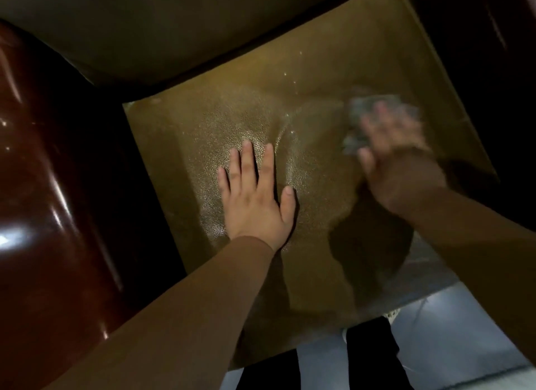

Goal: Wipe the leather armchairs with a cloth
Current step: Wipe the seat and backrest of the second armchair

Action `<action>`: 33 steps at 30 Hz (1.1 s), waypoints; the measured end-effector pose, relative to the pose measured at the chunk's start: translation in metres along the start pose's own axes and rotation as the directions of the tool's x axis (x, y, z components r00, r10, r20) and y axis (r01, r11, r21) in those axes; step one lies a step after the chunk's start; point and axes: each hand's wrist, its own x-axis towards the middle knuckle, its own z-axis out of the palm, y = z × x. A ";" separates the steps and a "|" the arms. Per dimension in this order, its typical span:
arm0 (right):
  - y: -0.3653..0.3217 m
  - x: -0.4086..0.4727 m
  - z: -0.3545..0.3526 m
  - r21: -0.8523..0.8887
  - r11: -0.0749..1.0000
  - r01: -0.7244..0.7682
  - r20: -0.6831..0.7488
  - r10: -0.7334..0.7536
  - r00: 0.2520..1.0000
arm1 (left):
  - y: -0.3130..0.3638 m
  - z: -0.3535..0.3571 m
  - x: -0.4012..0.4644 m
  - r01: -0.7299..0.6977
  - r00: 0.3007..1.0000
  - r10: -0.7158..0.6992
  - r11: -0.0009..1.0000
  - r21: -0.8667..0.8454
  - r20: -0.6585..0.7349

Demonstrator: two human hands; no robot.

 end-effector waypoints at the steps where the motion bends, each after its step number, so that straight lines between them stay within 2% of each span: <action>1: 0.005 0.007 -0.006 0.046 0.977 -0.207 0.020 0.207 0.978 | -0.001 0.001 0.000 -0.003 1.000 0.003 1.000 0.000 -0.003; 2: -0.004 0.013 -0.011 0.073 0.933 -0.352 0.038 0.351 0.936 | -0.001 0.002 0.000 -0.004 1.000 0.004 1.000 0.002 -0.007; 3: -0.022 0.016 -0.014 0.064 0.922 -0.381 0.028 0.380 0.924 | -0.002 0.003 0.001 -0.005 1.000 0.005 1.000 0.006 -0.007; 4: -0.044 0.014 -0.015 -0.007 0.956 -0.292 0.019 0.292 0.956 | -0.002 0.004 0.002 -0.004 1.000 0.004 1.000 0.008 0.001; 5: -0.065 0.008 -0.011 -0.094 0.992 -0.080 0.028 0.083 0.996 | -0.003 0.004 0.003 -0.004 1.000 0.003 1.000 0.007 0.014; 6: -0.082 -0.002 -0.006 -0.148 0.972 0.183 0.068 -0.174 0.982 | -0.003 0.004 0.004 -0.006 1.000 0.006 1.000 0.003 0.027; 7: -0.088 -0.014 -0.001 -0.125 0.913 0.388 0.117 -0.375 0.920 | -0.003 0.003 0.005 -0.012 0.999 0.012 1.000 -0.001 0.041; 8: -0.084 -0.020 -0.001 -0.069 0.865 0.497 0.158 -0.482 0.862 | -0.004 0.002 0.005 -0.017 0.998 0.017 1.000 -0.004 0.060; 9: -0.073 -0.018 -0.004 -0.035 0.843 0.536 0.174 -0.523 0.834 | -0.005 0.000 0.004 -0.020 0.997 0.021 1.000 -0.009 0.079; 10: -0.060 -0.011 -0.007 -0.053 0.849 0.525 0.166 -0.511 0.843 | -0.005 -0.003 0.005 -0.024 0.995 0.026 1.000 -0.017 0.094; 11: -0.048 -0.001 -0.010 -0.082 0.886 0.456 0.156 -0.441 0.884 | -0.007 -0.006 0.005 -0.029 0.994 0.031 0.999 -0.024 0.107; 13: -0.033 0.021 -0.022 -0.037 0.994 0.099 0.144 -0.093 0.985 | -0.014 -0.013 0.005 -0.053 0.989 0.059 0.997 -0.050 0.138; 15: -0.039 0.038 -0.035 0.121 0.947 -0.298 0.169 0.276 0.946 | -0.025 -0.021 0.005 -0.074 0.985 0.087 0.993 -0.089 0.151; 16: -0.051 0.042 -0.039 0.160 0.902 -0.401 0.178 0.374 0.910 | -0.031 -0.026 0.006 -0.059 0.986 0.075 0.992 -0.108 0.146; 17: -0.064 0.042 -0.038 0.138 0.904 -0.404 0.177 0.378 0.909 | -0.036 -0.030 0.006 -0.018 0.991 0.034 0.992 -0.126 0.128; 18: -0.079 0.041 -0.034 0.075 0.948 -0.310 0.153 0.296 0.943 | -0.041 -0.034 0.008 0.040 0.996 -0.027 0.989 -0.145 0.089; 20: -0.113 0.034 -0.019 -0.051 0.998 0.038 0.081 -0.034 0.996 | -0.051 -0.041 0.019 0.129 0.991 -0.133 0.974 -0.188 -0.012; 21: -0.124 0.027 -0.013 -0.081 0.976 0.202 0.082 -0.195 0.977 | -0.056 -0.043 0.028 0.141 0.988 -0.152 0.969 -0.201 -0.042; 23: -0.122 0.027 -0.008 -0.080 0.885 0.459 0.173 -0.441 0.881 | -0.064 -0.042 0.048 0.134 0.987 -0.148 0.971 -0.197 -0.057; 24: -0.109 0.037 -0.011 -0.072 0.833 0.549 0.199 -0.528 0.826 | -0.067 -0.041 0.056 0.126 0.989 -0.139 0.976 -0.180 -0.059; 25: -0.093 0.047 -0.011 -0.070 0.809 0.584 0.194 -0.563 0.803 | -0.068 -0.038 0.063 0.108 0.992 -0.117 0.981 -0.158 -0.052; 26: -0.076 0.056 -0.012 -0.073 0.829 0.554 0.164 -0.538 0.827 | -0.068 -0.033 0.068 0.086 0.995 -0.091 0.988 -0.132 -0.032; 27: -0.056 0.065 -0.013 -0.052 0.895 0.443 0.125 -0.435 0.892 | -0.066 -0.028 0.070 0.073 0.997 -0.074 0.993 -0.097 -0.007; 29: -0.026 0.080 -0.020 0.030 0.990 0.135 0.065 -0.136 0.988 | -0.065 -0.022 0.070 0.073 0.997 -0.073 0.997 -0.026 0.017; 31: -0.033 0.088 -0.027 0.046 0.987 -0.151 0.102 0.146 0.984 | -0.064 -0.023 0.068 0.085 0.996 -0.084 0.996 -0.010 0.024; 32: -0.048 0.088 -0.028 0.006 0.985 -0.175 0.127 0.173 0.977 | -0.063 -0.024 0.067 0.096 0.995 -0.096 0.995 -0.023 0.030; 33: -0.064 0.084 -0.028 -0.014 0.995 -0.096 0.134 0.097 0.986 | -0.060 -0.027 0.065 0.116 0.993 -0.114 0.992 -0.044 0.037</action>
